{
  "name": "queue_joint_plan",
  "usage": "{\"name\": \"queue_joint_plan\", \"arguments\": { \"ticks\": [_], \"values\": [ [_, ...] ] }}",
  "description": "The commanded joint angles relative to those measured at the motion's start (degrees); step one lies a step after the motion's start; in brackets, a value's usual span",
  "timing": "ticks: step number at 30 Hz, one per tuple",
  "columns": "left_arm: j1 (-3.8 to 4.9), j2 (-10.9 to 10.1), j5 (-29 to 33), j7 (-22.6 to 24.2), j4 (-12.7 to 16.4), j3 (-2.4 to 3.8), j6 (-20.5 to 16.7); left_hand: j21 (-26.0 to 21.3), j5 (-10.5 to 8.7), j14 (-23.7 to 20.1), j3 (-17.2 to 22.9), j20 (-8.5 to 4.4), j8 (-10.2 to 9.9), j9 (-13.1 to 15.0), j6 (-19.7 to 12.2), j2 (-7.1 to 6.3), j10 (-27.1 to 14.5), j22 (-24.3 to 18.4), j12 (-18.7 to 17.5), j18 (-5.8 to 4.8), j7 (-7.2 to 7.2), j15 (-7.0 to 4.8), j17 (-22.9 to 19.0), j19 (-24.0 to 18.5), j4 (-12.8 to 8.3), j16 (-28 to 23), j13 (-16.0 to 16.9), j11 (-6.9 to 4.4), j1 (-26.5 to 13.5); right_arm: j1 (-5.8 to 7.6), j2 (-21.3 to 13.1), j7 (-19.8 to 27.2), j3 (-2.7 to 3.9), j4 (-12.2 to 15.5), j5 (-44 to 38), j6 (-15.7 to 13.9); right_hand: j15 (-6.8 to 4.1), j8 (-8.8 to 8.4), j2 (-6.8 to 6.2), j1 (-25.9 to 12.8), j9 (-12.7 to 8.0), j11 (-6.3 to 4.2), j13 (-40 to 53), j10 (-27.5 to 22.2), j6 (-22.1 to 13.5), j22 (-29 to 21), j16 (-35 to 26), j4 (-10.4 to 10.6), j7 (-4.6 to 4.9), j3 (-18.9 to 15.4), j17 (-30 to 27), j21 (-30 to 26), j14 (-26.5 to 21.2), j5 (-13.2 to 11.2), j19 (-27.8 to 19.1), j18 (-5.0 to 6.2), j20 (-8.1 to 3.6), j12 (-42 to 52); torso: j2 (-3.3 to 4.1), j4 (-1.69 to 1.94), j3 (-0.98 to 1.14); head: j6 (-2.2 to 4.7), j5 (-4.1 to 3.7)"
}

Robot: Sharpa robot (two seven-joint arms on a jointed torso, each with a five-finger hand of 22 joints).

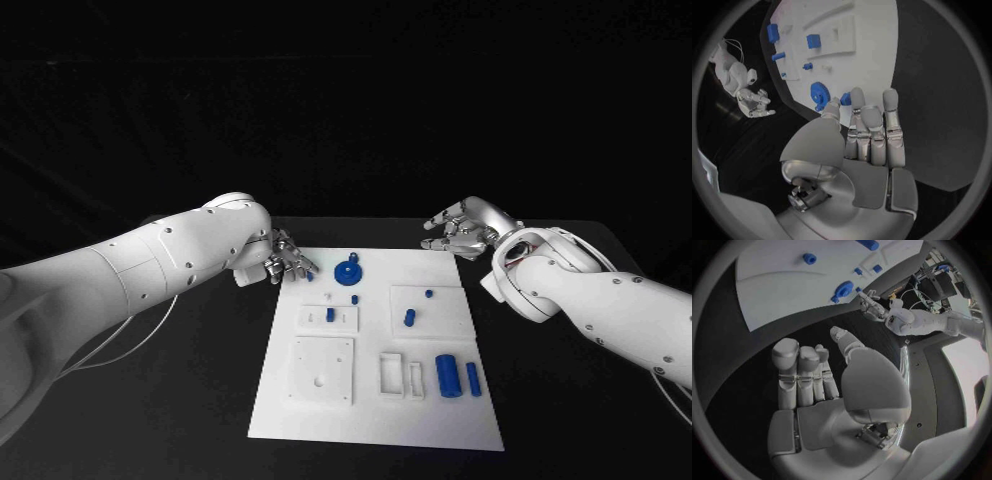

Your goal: Assemble the parts on the task board

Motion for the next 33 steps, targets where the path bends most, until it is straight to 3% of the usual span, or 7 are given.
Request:
{"name": "queue_joint_plan", "arguments": {
  "ticks": [1, 10, 15, 18, 21, 25, 33],
  "values": [
    [-0.18, 0.2, 0.4, 1.2, 0.0, 0.0, -0.4, 0.1, 0.21, -0.3, 0.1, -0.12, 0.0, -0.1, -0.2, 0.87, 2.7, 1.0, -0.2, -0.42, -0.14, -0.08, -0.1, -0.4, -0.5, 0.3, 0.0, 0.16, 0.4, -0.03, 0.1, 0.3, 0.04, 0.0, -0.5, 0.2, -0.14, -0.31, -0.23, -0.2, -0.1, -0.31, -0.1, 0.0, 0.3, 5.3, -0.3, -0.1, 0.03, 0.2, 0.0, -0.1, 0.1, -0.1, 2.1, 0.87, -0.07, -0.2, 0.06, -0.07, 0.01, 0.01, 0.03],
    [-0.47, 0.3, 1.8, 1.9, 0.0, 0.0, -1.5, 0.1, 0.84, -0.4, 0.6, -0.08, 0.3, -1.5, -1.5, 2.43, 2.6, 1.0, -0.9, -0.41, 0.19, -0.02, -0.1, -0.5, -1.8, 0.2, -0.2, 0.37, 2.8, -0.03, 0.2, 0.3, 0.04, -0.3, -0.3, 0.4, -0.15, -0.32, -0.24, -0.4, -0.1, -0.33, 0.0, 0.1, 0.3, 5.3, -0.3, -0.1, 0.02, 0.2, 0.0, 0.0, 0.1, -0.1, 2.2, 0.85, -0.08, -0.1, -0.02, -0.07, 0.02, -0.17, 0.0],
    [-0.53, 0.1, 2.7, 2.1, 0.3, 0.0, -1.9, 0.2, 5.93, -0.3, 2.3, -0.19, 0.9, -0.1, -0.5, 3.7, 2.7, 1.1, -0.8, -0.41, -0.45, -0.17, 0.0, -0.5, -4.4, 0.4, -0.3, 0.12, 5.4, -0.03, 0.3, 0.3, 0.04, -0.4, -0.1, 0.5, -0.15, -0.32, -0.24, -0.4, -0.1, -0.33, 0.0, 0.1, 0.3, 5.3, -0.3, -0.1, 0.02, 0.2, 0.0, 0.0, 0.1, -0.1, 2.1, 0.85, -0.08, -0.1, -0.06, 0.01, 0.0, -0.24, -0.06],
    [-0.56, -0.1, 3.1, 2.2, 0.6, 0.0, -2.2, 0.5, 8.01, -0.2, 3.5, -0.26, 1.7, 3.2, -0.5, 4.24, 2.7, 1.1, -0.5, -0.35, -0.66, -0.25, 0.1, -0.5, -6.9, 0.5, -0.3, -0.03, 5.6, -0.03, 0.3, 0.3, 0.03, -0.5, 0.1, 0.6, -0.14, -0.31, -0.23, -0.5, -0.1, -0.32, 0.0, 0.1, 0.3, 5.3, -0.3, 0.0, 0.02, 0.2, 0.0, 0.0, 0.1, 0.0, 2.1, 0.85, -0.07, -0.1, -0.1, -0.01, -0.04, -0.22, 0.0],
    [-0.63, -0.6, 3.5, 2.3, 1.2, 0.02, -2.7, 0.9, 10.61, -0.1, 5.4, -0.45, 4.9, 12.9, -1.0, 4.1, 2.7, 1.1, -0.5, -0.38, -1.24, -0.44, 0.1, -0.7, -10.2, 0.3, -0.7, -0.07, 5.1, -0.03, 0.3, 0.2, 0.03, -0.6, 0.2, 0.6, -0.14, -0.31, -0.23, -0.5, -0.1, -0.32, 0.0, 0.1, 0.3, 5.3, -0.3, 0.0, 0.02, 0.2, 0.0, 0.0, 0.1, 0.0, 2.1, 0.85, -0.07, -0.1, -0.06, 0.0, -0.02, -0.19, 0.02],
    [-0.65, -1.1, 3.9, 2.5, 2.1, 0.03, -3.4, 1.5, 11.27, 0.0, 7.8, -0.45, 4.1, 19.6, -1.5, 4.23, 2.7, 1.1, -0.2, -0.25, -1.14, -0.43, 0.1, -0.8, -12.7, 0.2, -0.8, -0.23, 3.1, -0.03, 0.3, 0.2, 0.03, -0.6, 0.2, 0.6, -0.14, -0.31, -0.23, -0.5, -0.1, -0.32, 0.0, 0.1, 0.3, 5.3, -0.3, 0.0, 0.02, 0.2, 0.0, 0.0, 0.1, 0.0, 2.1, 0.85, -0.07, -0.1, -0.11, 0.01, -0.02, -0.13, 0.09],
    [-0.67, -3.3, 5.7, 3.0, 6.0, 0.09, -5.6, 2.1, 12.29, 0.4, 9.9, -0.51, 1.5, 22.7, -0.2, 4.55, 2.7, 1.1, 0.3, -0.11, -1.23, -0.5, 0.1, -0.9, -14.9, 0.2, -0.8, -0.25, 1.7, -0.03, 0.2, 0.2, 0.03, -0.7, 0.4, 0.7, -0.14, -0.31, -0.22, -0.5, -0.1, -0.32, 0.0, 0.1, 0.3, 5.3, -0.3, 0.0, 0.02, 0.1, 0.0, -0.1, 0.1, 0.0, 2.1, 0.86, -0.07, -0.2, -0.17, -0.04, -0.04, -0.02, 0.29]
  ]
}}
